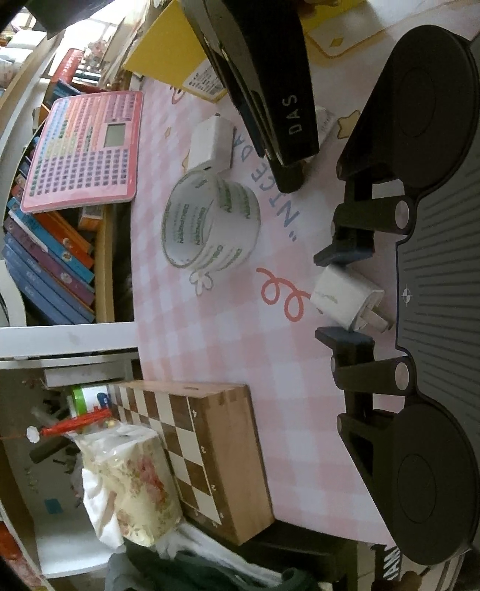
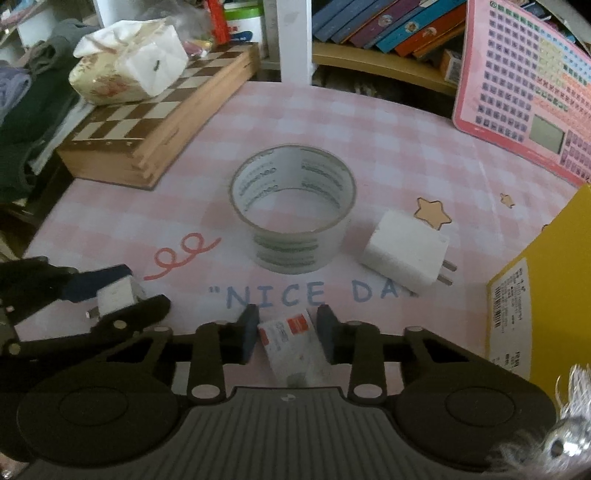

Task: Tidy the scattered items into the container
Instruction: 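Move right gripper to the small white-red box while left gripper approaches a white charger, then close right gripper on the small box while left gripper grasps the white charger, then carry small box in right gripper while left gripper carries charger into yellow box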

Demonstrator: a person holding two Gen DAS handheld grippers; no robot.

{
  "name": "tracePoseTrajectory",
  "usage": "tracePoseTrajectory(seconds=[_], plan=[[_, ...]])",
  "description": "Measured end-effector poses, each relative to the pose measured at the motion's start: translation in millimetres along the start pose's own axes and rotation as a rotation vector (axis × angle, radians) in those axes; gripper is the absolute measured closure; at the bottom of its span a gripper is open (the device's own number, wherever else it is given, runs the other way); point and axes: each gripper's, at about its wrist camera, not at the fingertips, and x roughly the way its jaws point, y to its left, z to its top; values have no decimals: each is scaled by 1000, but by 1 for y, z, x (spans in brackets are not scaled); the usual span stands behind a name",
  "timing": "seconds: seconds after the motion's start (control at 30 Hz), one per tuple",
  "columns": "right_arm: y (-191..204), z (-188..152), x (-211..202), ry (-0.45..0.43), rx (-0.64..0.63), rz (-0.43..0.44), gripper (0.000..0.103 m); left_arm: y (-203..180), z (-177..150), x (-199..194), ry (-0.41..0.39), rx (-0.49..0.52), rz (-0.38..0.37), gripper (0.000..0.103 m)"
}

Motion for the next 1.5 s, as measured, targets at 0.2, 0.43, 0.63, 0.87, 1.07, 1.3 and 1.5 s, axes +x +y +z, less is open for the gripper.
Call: tracePoseTrajectory(seconds=[0.2, 0.43, 0.63, 0.87, 1.07, 1.3, 1.5], plan=[[5, -3, -14, -16, 9, 53, 72, 3, 0, -22, -33, -25, -3, 69], [9, -7, -38, -44, 25, 89, 72, 8, -1, -51, -68, -59, -6, 69], [11, -13, -60, -67, 30, 114, 72, 7, -3, -77, -95, -60, -12, 69], [11, -26, -85, -95, 30, 124, 72, 0, -11, -102, -120, -35, -9, 69], [9, -40, -103, -108, 36, 122, 72, -6, -21, -120, -128, -26, -13, 69], [11, -56, -122, -124, 35, 125, 72, -14, -29, -143, -152, -19, -28, 69], [13, -67, -142, -145, 27, 131, 72, -20, -36, -162, -171, -12, -45, 69]])
